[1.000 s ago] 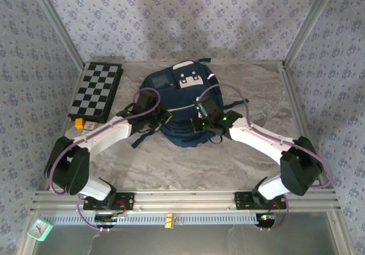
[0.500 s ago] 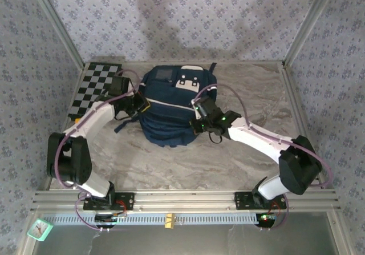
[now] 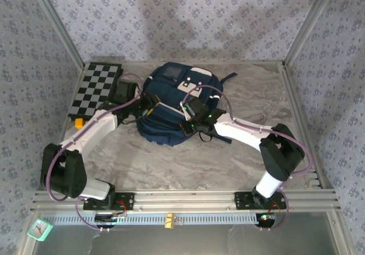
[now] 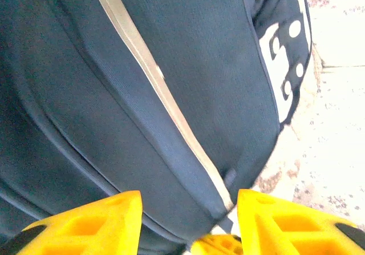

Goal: Pack the student bag

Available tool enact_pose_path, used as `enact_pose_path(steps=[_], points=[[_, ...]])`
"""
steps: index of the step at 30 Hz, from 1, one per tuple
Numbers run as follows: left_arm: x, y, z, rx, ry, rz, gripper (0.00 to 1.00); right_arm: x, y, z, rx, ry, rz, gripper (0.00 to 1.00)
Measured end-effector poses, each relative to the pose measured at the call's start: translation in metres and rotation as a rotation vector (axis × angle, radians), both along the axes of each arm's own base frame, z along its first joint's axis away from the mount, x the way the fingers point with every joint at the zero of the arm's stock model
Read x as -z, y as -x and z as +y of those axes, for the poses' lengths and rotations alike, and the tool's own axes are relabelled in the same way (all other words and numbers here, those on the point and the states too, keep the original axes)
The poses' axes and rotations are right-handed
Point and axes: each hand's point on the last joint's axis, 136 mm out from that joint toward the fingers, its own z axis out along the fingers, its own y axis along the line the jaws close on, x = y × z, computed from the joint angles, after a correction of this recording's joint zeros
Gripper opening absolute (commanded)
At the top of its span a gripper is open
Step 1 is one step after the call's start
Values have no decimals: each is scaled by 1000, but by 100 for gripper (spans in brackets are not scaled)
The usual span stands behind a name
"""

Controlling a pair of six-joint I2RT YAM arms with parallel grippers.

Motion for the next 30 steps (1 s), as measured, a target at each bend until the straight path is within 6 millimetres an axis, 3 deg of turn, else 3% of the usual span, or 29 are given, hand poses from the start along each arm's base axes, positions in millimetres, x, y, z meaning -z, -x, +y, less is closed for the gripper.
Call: enact_pose_path(steps=[4,11,13,15,21,25,30], points=[[13,10,-14,-70,21,60,47,4,-2,3,-11,5,6,11],[33,11,-30,-178,30,123,46,16,-5,9,-33,1,27,25],[37,12,-32,-199,26,135,47,18,-4,10,-36,1,33,21],[40,12,-34,-220,20,140,47,21,-4,10,-36,6,37,12],[55,14,-37,-271,-5,166,47,22,-8,4,-15,27,29,2],[73,12,-34,-299,-41,198,45,21,-10,-6,19,59,12,0],[81,12,-22,-329,-85,210,40,14,-14,-32,86,121,-27,0]])
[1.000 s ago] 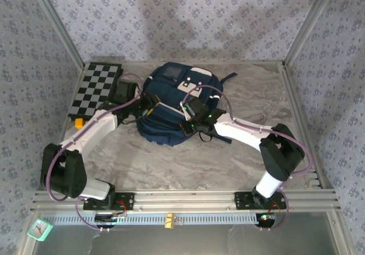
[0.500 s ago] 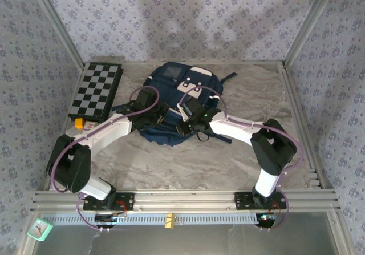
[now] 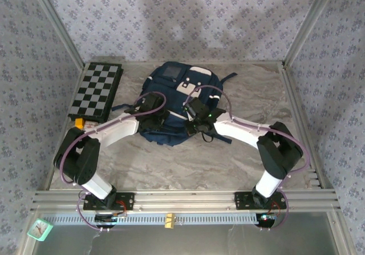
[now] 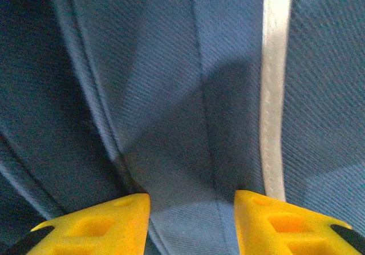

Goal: Pack the student bag

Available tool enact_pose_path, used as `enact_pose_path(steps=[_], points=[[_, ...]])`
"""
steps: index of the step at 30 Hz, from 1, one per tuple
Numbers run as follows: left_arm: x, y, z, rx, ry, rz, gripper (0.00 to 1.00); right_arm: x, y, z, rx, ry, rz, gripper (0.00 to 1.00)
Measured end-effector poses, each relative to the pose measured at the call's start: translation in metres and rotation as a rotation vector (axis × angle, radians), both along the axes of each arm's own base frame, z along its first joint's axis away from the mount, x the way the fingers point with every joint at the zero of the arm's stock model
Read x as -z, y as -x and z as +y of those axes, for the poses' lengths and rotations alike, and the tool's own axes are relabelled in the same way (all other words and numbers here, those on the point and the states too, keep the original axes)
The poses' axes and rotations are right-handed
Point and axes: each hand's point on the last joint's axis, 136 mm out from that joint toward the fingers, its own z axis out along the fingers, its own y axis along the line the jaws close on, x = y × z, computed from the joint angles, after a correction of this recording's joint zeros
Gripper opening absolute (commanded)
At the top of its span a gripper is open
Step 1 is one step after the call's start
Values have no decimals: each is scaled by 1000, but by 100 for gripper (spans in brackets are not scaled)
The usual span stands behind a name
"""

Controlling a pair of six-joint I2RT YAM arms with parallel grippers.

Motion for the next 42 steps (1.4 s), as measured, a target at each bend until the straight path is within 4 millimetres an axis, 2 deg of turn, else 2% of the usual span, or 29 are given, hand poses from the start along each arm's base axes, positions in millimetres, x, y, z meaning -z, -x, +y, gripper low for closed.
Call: enact_pose_path(steps=[4,7,10,14,16,17,18,20,22,24,26,28,29,31,33,36,38,40,42], points=[[13,-2,13,-2,-53,27,38,-4,-12,-16,33,33,-34,0],[18,-4,11,22,-68,34,37,-6,-17,-21,37,55,-53,7],[13,-7,9,51,-84,23,39,-9,-21,-23,31,64,-67,29],[1,-3,13,94,-115,-3,52,-22,-22,-33,39,50,-74,57],[-13,0,18,115,-133,-33,60,-38,-21,-41,60,25,-87,77],[-23,2,23,124,-146,-58,68,-50,-21,-46,77,9,-102,91],[-37,3,29,129,-160,-93,76,-62,-23,-54,101,-10,-123,100],[-65,3,46,142,-211,-176,89,-86,-32,-79,184,-36,-182,100],[-93,2,77,118,-301,-258,97,-103,-43,-123,321,-36,-245,100],[-113,-3,126,38,-451,-320,100,-107,-51,-180,491,-2,-308,100],[-118,-5,175,-27,-622,-337,100,-95,-50,-232,637,58,-350,100],[-106,-5,214,-51,-774,-327,100,-71,-44,-272,734,128,-370,100],[-92,-3,230,-37,-847,-304,100,-54,-40,-289,767,161,-369,100],[-58,3,251,18,-962,-238,100,-22,-30,-312,804,206,-349,100],[-25,11,263,91,-1045,-178,100,7,-23,-329,824,220,-345,100],[9,18,269,162,-1112,-197,100,32,-20,-335,786,201,-356,100],[25,21,268,196,-1118,-226,100,35,-29,-330,734,155,-385,100],[30,18,266,217,-1112,-284,100,26,-45,-321,671,67,-458,100],[23,7,263,214,-1112,-371,100,23,-57,-314,620,19,-515,100]])
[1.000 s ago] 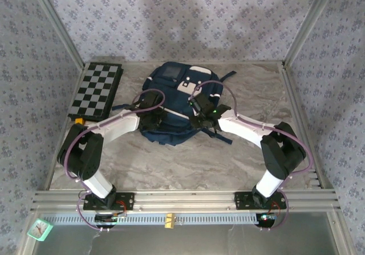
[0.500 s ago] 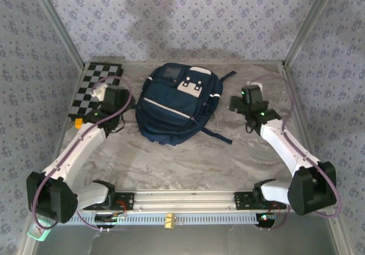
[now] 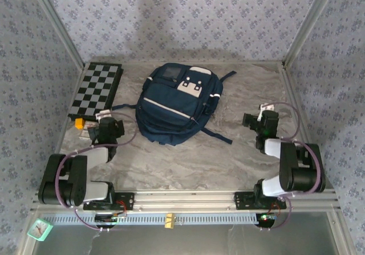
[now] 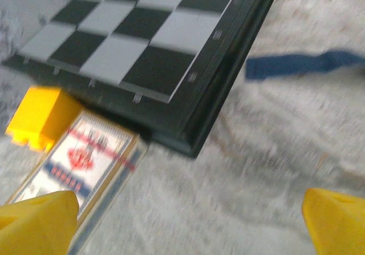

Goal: Pack the student bag

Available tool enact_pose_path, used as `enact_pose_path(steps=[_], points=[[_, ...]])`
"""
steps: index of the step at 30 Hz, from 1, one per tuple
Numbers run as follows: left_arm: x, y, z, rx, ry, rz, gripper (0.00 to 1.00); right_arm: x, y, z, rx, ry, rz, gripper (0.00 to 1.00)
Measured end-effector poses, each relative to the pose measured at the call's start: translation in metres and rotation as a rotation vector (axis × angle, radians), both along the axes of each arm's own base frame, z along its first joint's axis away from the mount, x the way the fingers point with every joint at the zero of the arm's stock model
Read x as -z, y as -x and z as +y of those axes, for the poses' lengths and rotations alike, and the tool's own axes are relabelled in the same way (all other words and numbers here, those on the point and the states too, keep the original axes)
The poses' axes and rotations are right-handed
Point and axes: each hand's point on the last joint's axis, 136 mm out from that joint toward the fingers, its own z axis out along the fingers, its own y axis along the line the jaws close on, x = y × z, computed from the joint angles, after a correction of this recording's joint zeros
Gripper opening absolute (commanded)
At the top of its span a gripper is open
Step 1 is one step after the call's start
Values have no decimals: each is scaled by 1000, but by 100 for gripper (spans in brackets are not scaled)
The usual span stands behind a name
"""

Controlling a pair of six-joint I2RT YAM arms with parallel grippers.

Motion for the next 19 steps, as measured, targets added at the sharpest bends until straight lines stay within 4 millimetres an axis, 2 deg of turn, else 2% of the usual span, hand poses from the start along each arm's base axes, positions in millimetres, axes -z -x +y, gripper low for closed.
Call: enact_pose_path(steps=[3,8,13,19], points=[[-6,-18,-6,70,20,-91,100,10,-5,12,-62,2,0,100],[12,-31,-11,119,31,-69,100,1,-12,24,-108,16,-47,100],[-10,-49,-5,99,37,-131,100,-2,-13,23,-110,20,-60,100],[-10,-50,-4,98,37,-131,100,-3,-14,23,-109,20,-62,100]])
